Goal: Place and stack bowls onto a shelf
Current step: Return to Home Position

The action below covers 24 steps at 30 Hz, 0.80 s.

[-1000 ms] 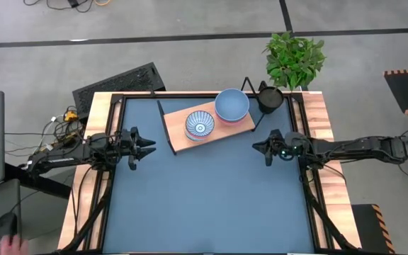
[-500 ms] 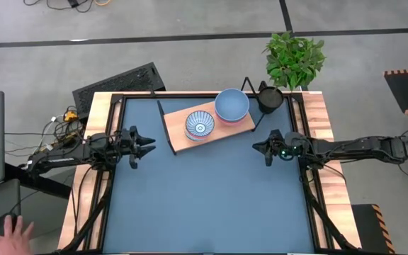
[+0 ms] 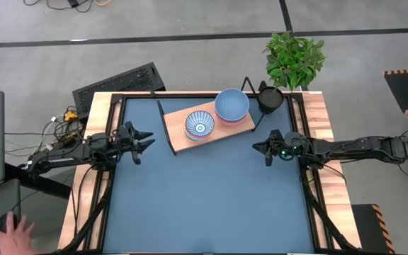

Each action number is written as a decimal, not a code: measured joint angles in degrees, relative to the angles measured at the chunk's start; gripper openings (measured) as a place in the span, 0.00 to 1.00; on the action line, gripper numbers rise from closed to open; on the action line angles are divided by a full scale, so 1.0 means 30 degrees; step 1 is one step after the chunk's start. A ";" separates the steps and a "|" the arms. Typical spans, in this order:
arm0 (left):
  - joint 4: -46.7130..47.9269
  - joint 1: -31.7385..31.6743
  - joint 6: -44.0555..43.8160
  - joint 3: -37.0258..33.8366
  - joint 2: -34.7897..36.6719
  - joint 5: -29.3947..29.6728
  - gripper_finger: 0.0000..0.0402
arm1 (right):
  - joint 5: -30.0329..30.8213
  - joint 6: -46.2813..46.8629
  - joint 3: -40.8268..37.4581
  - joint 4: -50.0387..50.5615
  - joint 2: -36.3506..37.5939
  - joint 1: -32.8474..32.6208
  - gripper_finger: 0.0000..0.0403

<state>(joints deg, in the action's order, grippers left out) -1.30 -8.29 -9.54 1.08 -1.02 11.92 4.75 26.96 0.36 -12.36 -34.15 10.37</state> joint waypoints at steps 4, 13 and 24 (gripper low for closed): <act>0.0043 0.0000 -0.0001 0.0026 0.0000 0.0148 0.35 | 0.0000 0.0000 0.0000 0.0000 0.0000 0.0000 0.16; 0.0102 0.0000 -0.0028 0.0051 0.0000 0.0177 0.35 | 0.0000 0.0000 0.0000 -0.0007 0.0000 0.0004 0.16; 0.0124 -0.0036 -0.0030 0.0069 0.0000 0.0274 0.35 | 0.0000 0.0000 0.0000 -0.0006 0.0000 0.0000 0.16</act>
<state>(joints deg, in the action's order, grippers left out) -0.93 -8.40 -9.63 1.29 -1.02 12.74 4.75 26.96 0.36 -12.38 -34.15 10.37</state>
